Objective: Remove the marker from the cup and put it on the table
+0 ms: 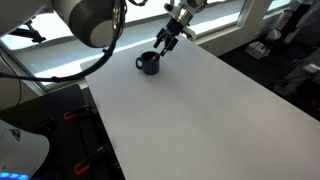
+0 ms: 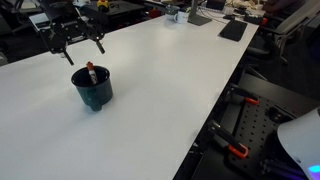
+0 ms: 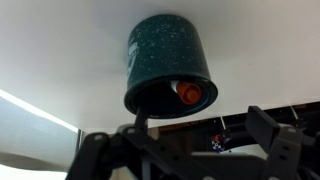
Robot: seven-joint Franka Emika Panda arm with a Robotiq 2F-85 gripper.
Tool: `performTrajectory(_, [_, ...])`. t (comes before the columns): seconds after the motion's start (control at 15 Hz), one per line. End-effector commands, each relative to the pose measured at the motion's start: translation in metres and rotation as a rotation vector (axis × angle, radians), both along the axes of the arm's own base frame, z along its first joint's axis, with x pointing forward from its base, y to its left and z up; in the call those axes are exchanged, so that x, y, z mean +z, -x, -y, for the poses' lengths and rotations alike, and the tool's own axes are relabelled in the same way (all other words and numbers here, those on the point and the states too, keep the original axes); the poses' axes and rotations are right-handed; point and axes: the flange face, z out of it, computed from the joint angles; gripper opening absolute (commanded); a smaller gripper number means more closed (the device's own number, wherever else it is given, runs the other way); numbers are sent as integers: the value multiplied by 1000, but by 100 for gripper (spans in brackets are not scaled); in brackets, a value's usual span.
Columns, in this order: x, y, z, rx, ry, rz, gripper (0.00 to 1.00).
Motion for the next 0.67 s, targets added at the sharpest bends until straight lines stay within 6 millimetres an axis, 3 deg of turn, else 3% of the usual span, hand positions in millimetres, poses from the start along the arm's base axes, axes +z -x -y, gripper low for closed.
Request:
performTrajectory(0.0, [0, 0, 0, 0, 0, 0, 100])
performTrajectory(0.07, [0, 0, 0, 0, 0, 0, 100])
performTrajectory(0.13, [-2, 1, 0, 0, -1, -4, 89])
performTrajectory(0.2, [-4, 1, 0, 2, -2, -9, 99])
performTrajectory(0.27, [-5, 2, 0, 2, -4, -12, 94])
performTrajectory(0.33, [-7, 2, 0, 1, -3, -15, 75])
performTrajectory(0.4, [-9, 3, 0, 1, -2, -18, 75])
performTrajectory(0.47, [-10, 3, 0, 3, 1, -19, 94])
performTrajectory(0.6, [-12, 3, 1, 0, 1, -21, 97])
